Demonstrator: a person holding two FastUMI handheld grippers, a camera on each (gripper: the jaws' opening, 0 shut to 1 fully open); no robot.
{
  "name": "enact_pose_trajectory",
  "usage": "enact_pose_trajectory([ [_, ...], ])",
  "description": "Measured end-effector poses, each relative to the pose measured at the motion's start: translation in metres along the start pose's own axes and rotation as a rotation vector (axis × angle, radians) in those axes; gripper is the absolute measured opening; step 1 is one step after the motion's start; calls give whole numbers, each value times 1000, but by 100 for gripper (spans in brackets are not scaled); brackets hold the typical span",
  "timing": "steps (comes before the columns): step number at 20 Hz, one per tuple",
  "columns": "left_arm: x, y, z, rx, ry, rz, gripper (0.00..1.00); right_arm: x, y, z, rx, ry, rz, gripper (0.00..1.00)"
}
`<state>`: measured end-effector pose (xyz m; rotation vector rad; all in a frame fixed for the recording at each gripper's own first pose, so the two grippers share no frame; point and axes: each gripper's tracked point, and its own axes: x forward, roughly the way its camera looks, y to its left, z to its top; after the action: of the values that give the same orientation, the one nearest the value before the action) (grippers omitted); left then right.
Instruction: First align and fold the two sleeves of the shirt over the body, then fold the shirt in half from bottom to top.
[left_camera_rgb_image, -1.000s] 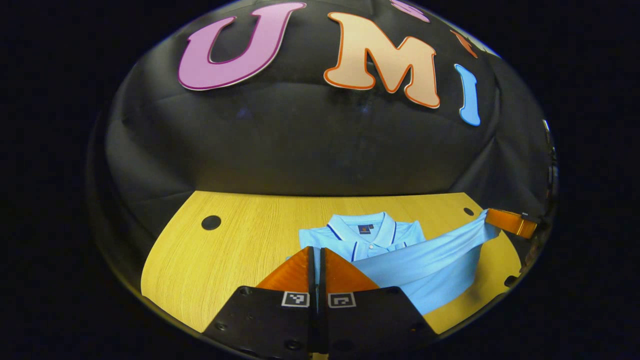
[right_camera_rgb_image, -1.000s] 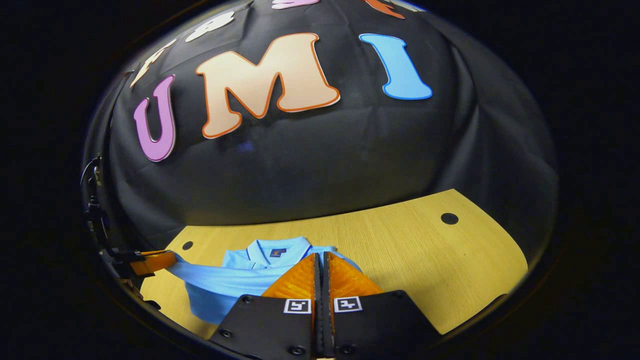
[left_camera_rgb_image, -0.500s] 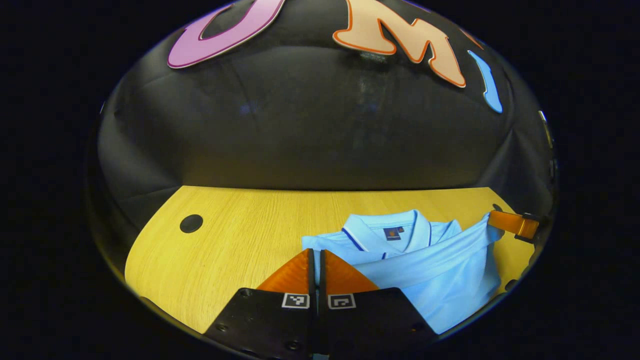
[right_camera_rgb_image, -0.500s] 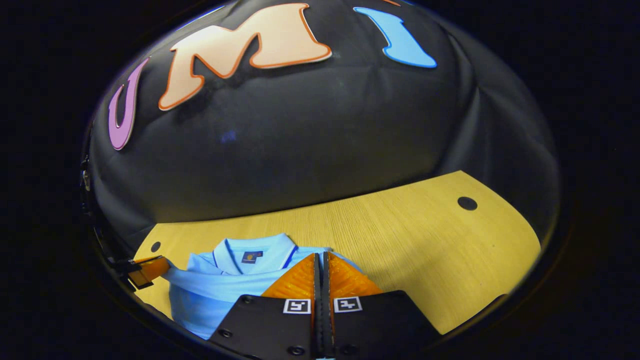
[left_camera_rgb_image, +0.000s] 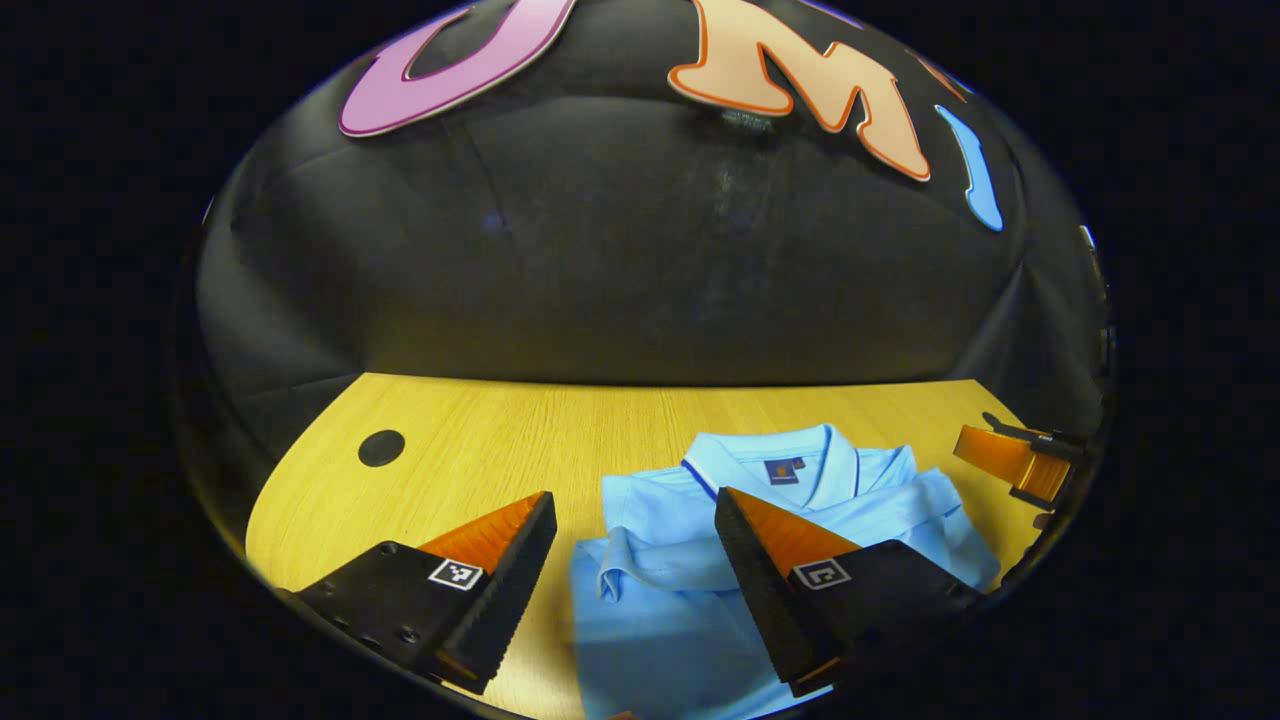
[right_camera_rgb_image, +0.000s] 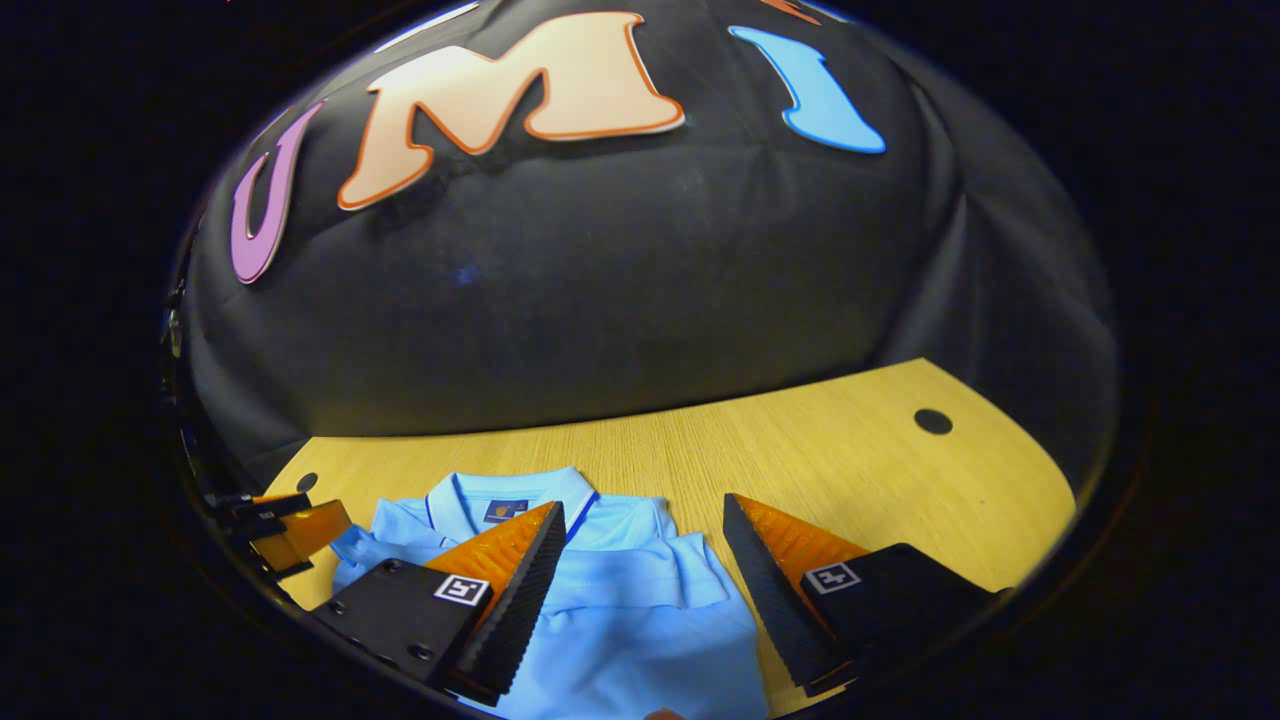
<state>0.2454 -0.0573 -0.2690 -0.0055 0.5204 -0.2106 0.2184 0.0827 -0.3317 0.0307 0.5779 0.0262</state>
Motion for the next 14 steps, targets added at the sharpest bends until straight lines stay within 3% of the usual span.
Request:
enact_pose_trajectory([
  [2,-22,-2,15,-8,-41,8,96,-25,4,11,-26,-41,13,94],
  [7,-93,-14,42,-50,-139,-2,96,-98,6,37,-88,-132,31,98],
  [14,-206,-27,61,-16,-249,-3,95,-215,4,73,-84,-263,63,98],
])
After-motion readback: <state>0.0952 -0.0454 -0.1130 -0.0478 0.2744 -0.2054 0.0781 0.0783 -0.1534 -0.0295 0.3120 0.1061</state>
